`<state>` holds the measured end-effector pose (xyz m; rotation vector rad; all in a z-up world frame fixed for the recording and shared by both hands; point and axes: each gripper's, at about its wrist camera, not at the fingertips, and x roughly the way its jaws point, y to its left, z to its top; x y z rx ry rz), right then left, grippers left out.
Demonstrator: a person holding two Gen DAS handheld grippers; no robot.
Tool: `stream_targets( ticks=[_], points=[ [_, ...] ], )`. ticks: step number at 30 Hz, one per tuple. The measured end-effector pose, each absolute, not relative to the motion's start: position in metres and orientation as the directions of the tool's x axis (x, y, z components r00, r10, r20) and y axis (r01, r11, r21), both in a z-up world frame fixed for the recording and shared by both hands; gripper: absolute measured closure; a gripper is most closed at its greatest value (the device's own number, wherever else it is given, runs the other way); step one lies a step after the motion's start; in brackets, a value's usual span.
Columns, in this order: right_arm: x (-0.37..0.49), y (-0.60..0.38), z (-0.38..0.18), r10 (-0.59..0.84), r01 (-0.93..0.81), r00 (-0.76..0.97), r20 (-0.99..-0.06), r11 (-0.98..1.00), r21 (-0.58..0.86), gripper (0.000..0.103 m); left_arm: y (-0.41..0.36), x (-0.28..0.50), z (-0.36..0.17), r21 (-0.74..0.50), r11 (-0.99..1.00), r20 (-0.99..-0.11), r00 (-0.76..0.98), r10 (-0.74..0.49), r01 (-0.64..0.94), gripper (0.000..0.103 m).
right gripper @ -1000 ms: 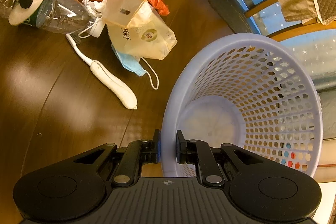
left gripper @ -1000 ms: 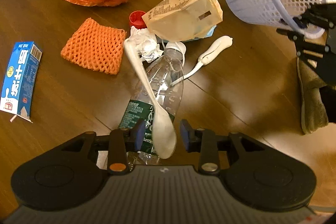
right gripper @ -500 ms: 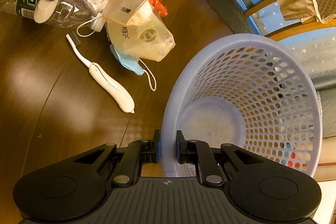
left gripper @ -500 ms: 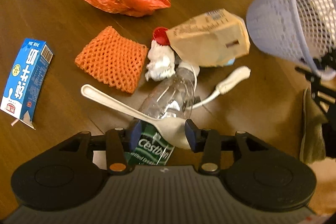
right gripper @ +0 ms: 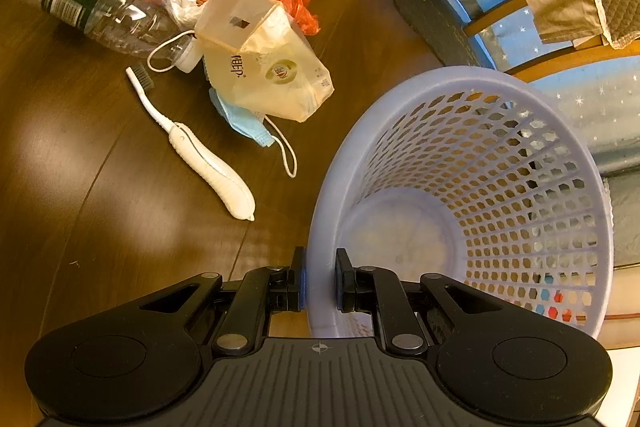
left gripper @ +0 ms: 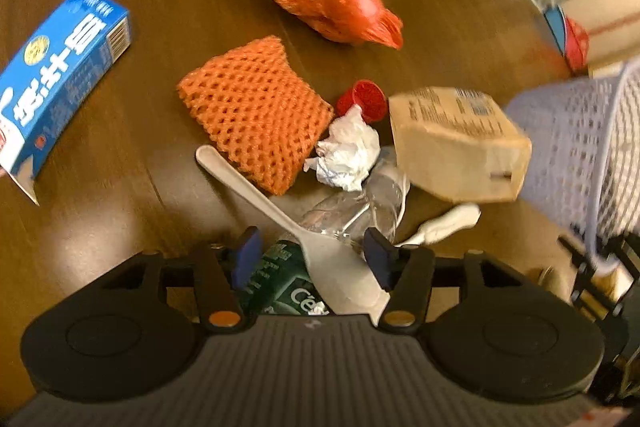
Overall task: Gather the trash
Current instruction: 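Lift the spoon with the left gripper and drop it into the held wastebasket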
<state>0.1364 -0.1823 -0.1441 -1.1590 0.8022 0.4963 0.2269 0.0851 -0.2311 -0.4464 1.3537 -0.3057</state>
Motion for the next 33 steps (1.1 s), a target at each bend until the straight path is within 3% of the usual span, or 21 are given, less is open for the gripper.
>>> stream_targets(
  ticks=[3,7,8,13,16,21,23,33],
  points=[
    [0.135,-0.181,-0.145,-0.052,-0.717,0.633,-0.773,0.337,-0.610,0.093,0.091,0.232,-0.232,-0.494,0.866,-0.857,0.210,-0.470,-0.080,0.053],
    [0.134,-0.181,-0.145,-0.051,-0.719,0.632,-0.773,0.331,-0.610,0.093,0.099,0.235,-0.236,-0.517,0.847,-0.848,0.208,-0.488,-0.121,0.062],
    [0.134,-0.181,-0.145,-0.051,-0.719,0.633,-0.773,0.331,-0.611,0.093,0.101,0.234,-0.238,-0.529,0.837,-0.842,0.203,-0.499,-0.138,0.069],
    [0.133,-0.180,-0.145,-0.051,-0.719,0.633,-0.773,0.331,-0.611,0.093,0.105,0.232,-0.244,-0.545,0.826,-0.834,0.193,-0.517,-0.145,0.079],
    [0.133,-0.180,-0.145,-0.051,-0.720,0.631,-0.774,0.331,-0.609,0.093,0.105,0.231,-0.242,-0.549,0.825,-0.831,0.191,-0.522,-0.132,0.088],
    [0.136,-0.179,-0.143,-0.054,-0.720,0.629,-0.775,0.334,-0.608,0.093,0.103,0.231,-0.227,-0.516,0.853,-0.849,0.181,-0.496,-0.083,0.092],
    [0.135,-0.180,-0.143,-0.053,-0.722,0.630,-0.775,0.328,-0.609,0.093,0.100,0.230,-0.219,-0.493,0.868,-0.861,0.173,-0.479,-0.052,0.100],
    [0.127,-0.185,-0.147,-0.048,-0.728,0.635,-0.771,0.294,-0.619,0.093,0.083,0.219,-0.164,-0.415,0.901,-0.884,0.179,-0.433,0.128,0.100]
  ],
)
